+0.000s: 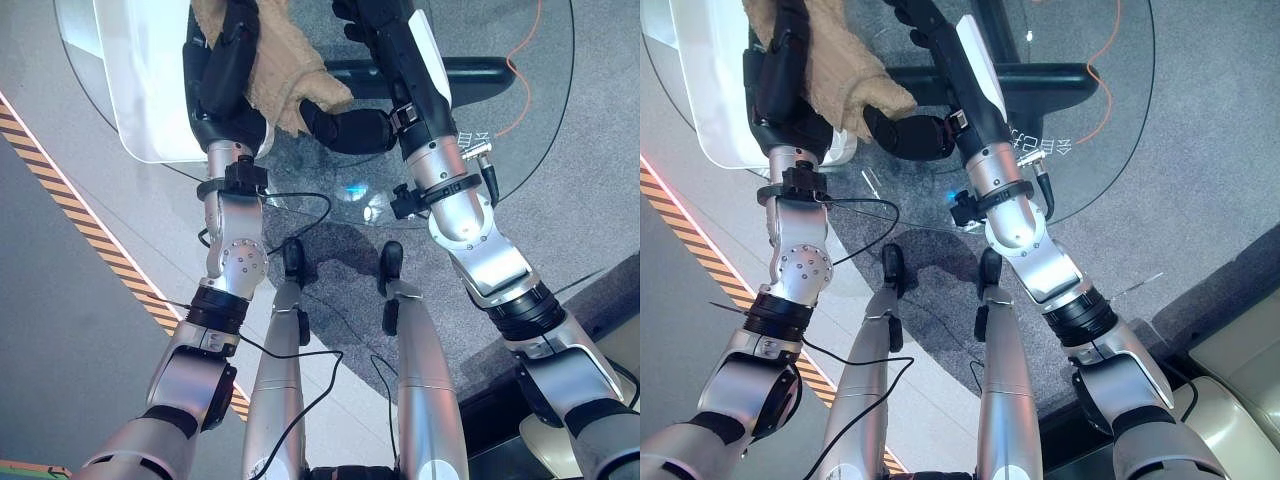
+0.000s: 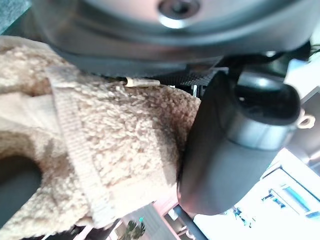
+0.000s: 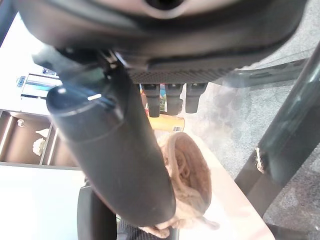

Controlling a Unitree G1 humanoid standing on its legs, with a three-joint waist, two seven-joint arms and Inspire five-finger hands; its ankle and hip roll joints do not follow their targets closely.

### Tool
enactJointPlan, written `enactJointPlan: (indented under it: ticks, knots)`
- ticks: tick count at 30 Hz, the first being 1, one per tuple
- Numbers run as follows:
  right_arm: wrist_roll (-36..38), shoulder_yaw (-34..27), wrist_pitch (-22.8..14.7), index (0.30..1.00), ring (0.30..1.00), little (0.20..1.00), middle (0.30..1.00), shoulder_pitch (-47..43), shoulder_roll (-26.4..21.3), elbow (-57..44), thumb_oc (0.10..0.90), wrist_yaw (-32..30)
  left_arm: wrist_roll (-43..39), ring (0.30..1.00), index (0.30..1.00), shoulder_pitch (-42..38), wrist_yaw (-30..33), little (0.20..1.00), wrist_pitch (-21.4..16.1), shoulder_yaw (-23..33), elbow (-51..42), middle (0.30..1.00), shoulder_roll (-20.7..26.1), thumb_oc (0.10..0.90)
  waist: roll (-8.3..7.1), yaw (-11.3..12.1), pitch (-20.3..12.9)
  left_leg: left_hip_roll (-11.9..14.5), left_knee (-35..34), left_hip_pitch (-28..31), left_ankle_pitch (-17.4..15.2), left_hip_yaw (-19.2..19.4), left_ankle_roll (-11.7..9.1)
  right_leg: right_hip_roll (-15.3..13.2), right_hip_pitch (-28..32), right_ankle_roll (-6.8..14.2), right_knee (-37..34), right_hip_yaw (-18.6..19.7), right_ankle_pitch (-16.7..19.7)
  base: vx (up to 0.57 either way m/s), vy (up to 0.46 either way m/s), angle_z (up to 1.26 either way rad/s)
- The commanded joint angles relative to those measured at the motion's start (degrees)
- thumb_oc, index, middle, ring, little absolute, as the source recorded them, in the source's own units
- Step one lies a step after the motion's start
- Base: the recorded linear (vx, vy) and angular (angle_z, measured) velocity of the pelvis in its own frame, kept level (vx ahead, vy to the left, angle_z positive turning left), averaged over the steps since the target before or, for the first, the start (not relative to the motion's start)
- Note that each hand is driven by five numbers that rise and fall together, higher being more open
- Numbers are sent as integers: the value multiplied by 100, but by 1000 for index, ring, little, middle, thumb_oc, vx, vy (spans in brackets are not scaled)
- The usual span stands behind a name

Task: Wipe the table with a cloth and put it in the basket.

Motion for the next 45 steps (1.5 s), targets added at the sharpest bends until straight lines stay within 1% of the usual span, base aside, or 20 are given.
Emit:
enactJointPlan:
  ticks: [1, 4, 7, 10, 16, 18, 23, 24, 25, 27, 28, 32, 33, 35, 37, 39, 41, 43, 45]
  knots:
    - [2, -380, -696, 900, 900, 900, 900, -563, 242, -814, 800, -181, 658, 300, 300, -808, -38, 200, -917, 266, -403, 300, 230, 100, -138, 108, -167, -252, 439, -44, -458, 95, 198, 37, 250, 202, -638, -267, 302, 0, 0, 0]
    - [-70, -383, -650, 900, 900, 900, 900, -554, 248, -755, 800, -306, 835, 300, 300, -825, 156, 200, -1078, 286, -304, 300, 229, 100, -136, 103, -167, -254, 456, -60, -460, 89, 193, 40, 244, 196, -630, -252, 294, 0, 0, 0]
    - [-124, -444, -667, 900, 900, 900, 900, -476, 199, -664, 800, -545, 1161, 300, 300, -812, 489, 200, -1112, 330, -309, 300, 257, 100, -134, 100, -167, -247, 446, -55, -464, 96, 186, 34, 250, 199, -638, -255, 283, 0, 0, 0]
    - [-131, -545, -699, 900, 900, 900, 900, -403, 135, -617, 800, -713, 1362, 300, 300, -803, 678, 200, -1150, 369, -247, 300, 322, 100, -137, 88, -167, -244, 449, -81, -469, 92, 183, 38, 228, 198, -635, -252, 278, 0, 0, 0]
    - [-204, -696, -792, 900, 900, 900, 900, -237, 109, -576, 800, -805, 1562, 300, 300, -735, 952, 200, -1296, 473, -175, 300, 372, 100, -135, 63, -167, -238, 493, -115, -504, 84, 184, 48, 181, 193, -576, -231, 250, 0, 0, 0]
    - [-239, -753, -830, 900, 900, 900, 900, -178, 77, -533, 800, -917, 1758, 300, 300, -730, 1220, 200, -1365, 521, -124, 300, 409, 100, -137, 52, -167, -231, 512, -127, -516, 86, 181, 41, 167, 195, -558, -225, 243, 0, 0, 0]
    - [-468, -842, -878, 900, 900, 900, 900, -97, -46, -352, 800, -1363, 2182, 300, 300, -769, 1696, 200, -1506, 577, 72, 300, 544, 100, -138, 27, -167, -202, 524, -143, -528, 94, 172, 30, 154, 200, -549, -215, 227, 0, 0, 0]
    - [-618, -855, -866, 900, 900, 900, 900, -76, -103, -268, 800, -1552, 2295, 300, 300, -774, 1809, 200, -1526, 590, 135, 300, 588, 100, -141, 21, -167, -202, 530, -147, -532, 93, 170, 32, 148, 199, -548, -212, 231, 0, 0, 0]
    - [-620, -858, -859, 900, 900, 900, 900, -71, -124, -198, 800, -1668, 2412, 300, 300, -782, 1917, 200, -1534, 602, 190, 300, 612, 100, -137, 17, -167, -198, 536, -148, -537, 95, 168, 34, 145, 198, -543, -207, 229, 0, 0, 0]
    - [-615, -942, -811, 900, 900, 900, 900, -21, -224, 54, 800, -2100, 2657, 300, 300, -826, 2184, 200, -1593, 628, 418, 300, 765, 100, -138, -1, -167, -178, 556, -155, -556, 103, 163, 28, 134, 198, -520, -202, 210, 0, 0, 0]
    - [-603, -947, -817, 900, 900, 900, 900, -23, -236, 78, 800, -2122, 2666, 300, 300, -835, 2206, 200, -1599, 626, 437, 300, 781, 100, -140, -2, -167, -177, 557, -156, -558, 103, 162, 29, 133, 198, -520, -201, 209, 0, 0, 0]
    - [-365, -1069, -750, 900, 900, 900, 900, 68, -456, 599, 800, -2724, 2956, 300, 300, -895, 2575, 200, -1640, 614, 791, 300, 1116, 100, -142, -27, -167, -141, 557, -151, -581, 102, 139, 34, 131, 195, -507, -191, 184, 0, 0, 0]
    - [-225, -1096, -803, 900, 900, 900, 900, 111, -543, 828, 800, -2878, 2972, 300, 300, -923, 2660, 200, -1649, 603, 907, 300, 1248, 100, -134, -35, -167, -132, 549, -147, -589, 102, 136, 37, 129, 192, -502, -185, 172, 0, 0, 0]
    - [-184, -1124, -804, 900, 900, 900, 900, 147, -612, 1023, 800, -3054, 3010, 300, 300, -964, 2755, 200, -1646, 580, 1008, 300, 1364, 100, -132, -44, -167, -124, 538, -143, -598, 100, 139, 43, 128, 190, -497, -183, 155, 0, 0, 0]
    - [57, -1134, -882, 900, 900, 900, 900, 231, -764, 1585, 800, -3449, 3233, 300, 300, -1058, 3070, 200, -1681, 487, 1313, 300, 1616, 100, -136, -57, -167, -109, 522, -132, -614, 99, 139, 57, 127, 183, -492, -180, 135, 0, 0, 0]
    - [236, -1111, -953, 900, 900, 900, 900, 218, -803, 1833, 800, -3558, 3264, 300, 300, -1115, 3155, 200, -1683, 451, 1426, 300, 1699, 100, -133, -56, -167, -99, 514, -132, -615, 103, 134, 58, 129, 180, -500, -181, 132, 0, 0, 0]
    - [473, -1064, -972, 900, 900, 900, 900, 173, -894, 2398, 800, -3752, 3363, 300, 300, -1267, 3366, 200, -1702, 331, 1687, 300, 1891, 100, -137, -60, -167, -89, 525, -140, -637, 94, 131, 64, 121, 179, -490, -182, 116, 0, 0, 0]
    - [548, -971, -1118, 900, 900, 900, 900, 141, -934, 2866, 800, -3856, 3335, 300, 300, -1377, 3453, 200, -1715, 231, 1881, 300, 2005, 100, -133, -57, -167, -83, 506, -126, -638, 89, 129, 73, 134, 175, -501, -185, 114, 0, 0, 0]
    - [839, -849, -1271, 900, 900, 900, 900, 103, -1017, 3404, 800, -3946, 3306, 300, 300, -1523, 3581, 200, -1658, 93, 2084, 300, 2170, 100, -121, -48, -167, -66, 483, -117, -635, 90, 126, 75, 152, 165, -520, -195, 104, 0, 0, 0]
